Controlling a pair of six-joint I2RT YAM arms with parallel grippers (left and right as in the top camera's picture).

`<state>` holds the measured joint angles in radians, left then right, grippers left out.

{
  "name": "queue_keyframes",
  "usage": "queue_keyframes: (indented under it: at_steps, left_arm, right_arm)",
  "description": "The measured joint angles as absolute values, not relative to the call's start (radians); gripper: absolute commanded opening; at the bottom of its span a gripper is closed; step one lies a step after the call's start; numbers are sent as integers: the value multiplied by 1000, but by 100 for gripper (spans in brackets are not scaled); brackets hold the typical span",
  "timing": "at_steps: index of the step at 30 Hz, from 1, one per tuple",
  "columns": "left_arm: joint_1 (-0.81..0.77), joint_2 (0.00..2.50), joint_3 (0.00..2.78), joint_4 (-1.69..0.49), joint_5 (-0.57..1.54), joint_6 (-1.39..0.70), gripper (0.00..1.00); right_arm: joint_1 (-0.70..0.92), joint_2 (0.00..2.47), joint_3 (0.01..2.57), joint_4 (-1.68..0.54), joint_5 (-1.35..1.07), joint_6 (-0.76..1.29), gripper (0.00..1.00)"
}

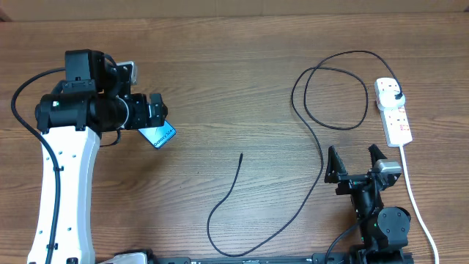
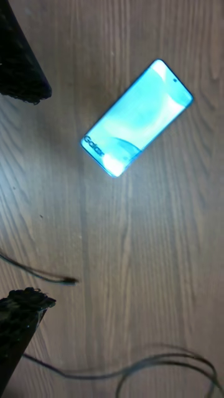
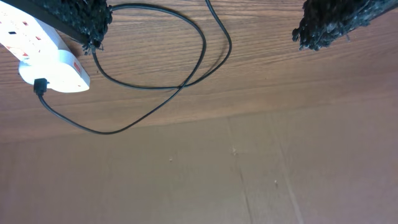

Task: Plug charger to phone and switch on socket
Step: 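Move the left gripper over the phone and lower onto it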

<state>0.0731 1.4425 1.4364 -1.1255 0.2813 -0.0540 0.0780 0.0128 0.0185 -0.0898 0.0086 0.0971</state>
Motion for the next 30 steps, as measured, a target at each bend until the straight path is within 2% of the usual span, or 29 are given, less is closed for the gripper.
queue_keyframes:
  at_steps: [8,17,30]
  left_arm:
    - [73,1452,1454,-1163,171,-289,100]
    - [73,1726,1790,-1439,43,-442,100]
    - [73,2028,1816,-1418,-22,-636,100]
  right_arm:
    - [78,13,19,-89,9,97,100]
    - [78,13,19,-90,9,97,100]
    - [78,13,19,-89,8,97,100]
